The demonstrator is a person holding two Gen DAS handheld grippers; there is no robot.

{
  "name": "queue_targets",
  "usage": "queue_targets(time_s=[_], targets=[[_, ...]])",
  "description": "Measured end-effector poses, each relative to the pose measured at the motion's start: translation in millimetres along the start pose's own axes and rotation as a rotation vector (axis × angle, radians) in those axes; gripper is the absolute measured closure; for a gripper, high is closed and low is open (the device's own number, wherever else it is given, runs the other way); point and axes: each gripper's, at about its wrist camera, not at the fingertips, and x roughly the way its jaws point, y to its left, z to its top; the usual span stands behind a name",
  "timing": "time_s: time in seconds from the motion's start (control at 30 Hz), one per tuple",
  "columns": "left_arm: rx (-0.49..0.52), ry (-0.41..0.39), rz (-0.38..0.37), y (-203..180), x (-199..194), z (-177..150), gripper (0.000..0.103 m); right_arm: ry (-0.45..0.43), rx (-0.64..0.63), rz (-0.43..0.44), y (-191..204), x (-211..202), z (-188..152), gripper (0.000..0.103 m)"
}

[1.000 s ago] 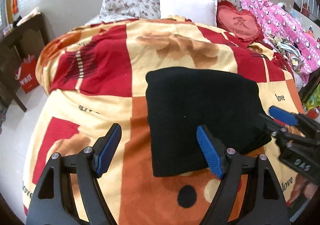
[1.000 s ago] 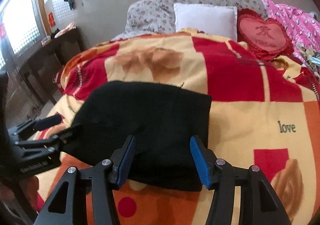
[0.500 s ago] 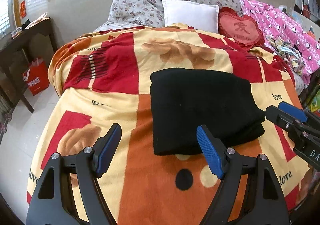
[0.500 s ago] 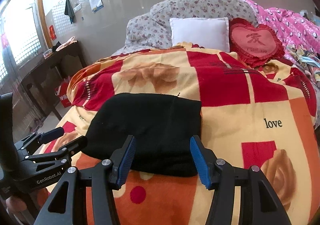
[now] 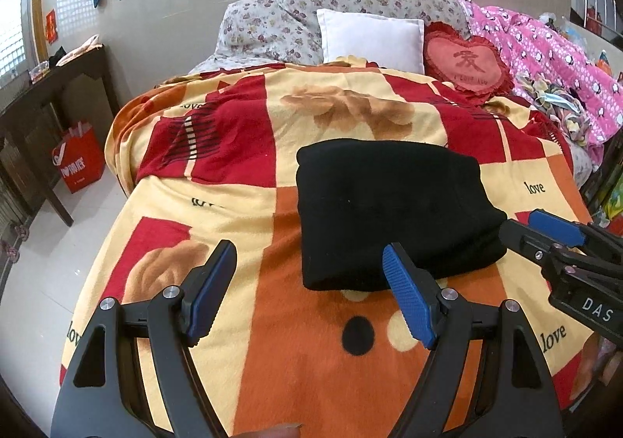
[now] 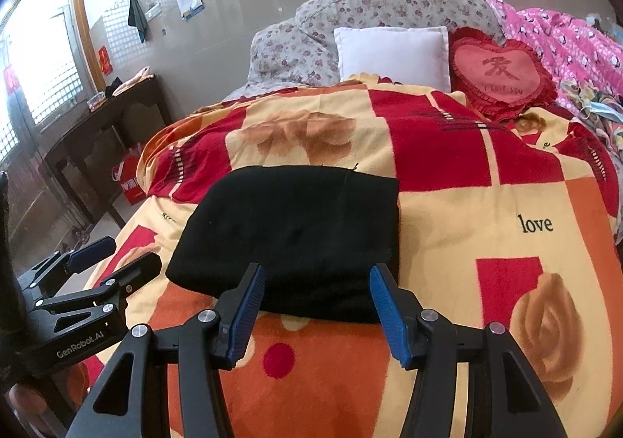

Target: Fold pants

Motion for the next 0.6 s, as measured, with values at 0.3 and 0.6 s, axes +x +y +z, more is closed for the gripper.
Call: queue_targets(time_s=[0.3, 0.6], targets=[[0.014, -0.009, 0.019, 0.8, -3.0, -0.6, 0.024, 0.0, -0.005, 0.01, 3.4, 0.7, 1.1, 0.049], [0.012, -0.006, 0.028, 3.3, -0.5, 0.1, 0.024, 0.014, -0.006, 0.015, 5.5, 3.8, 2.8, 0.049]])
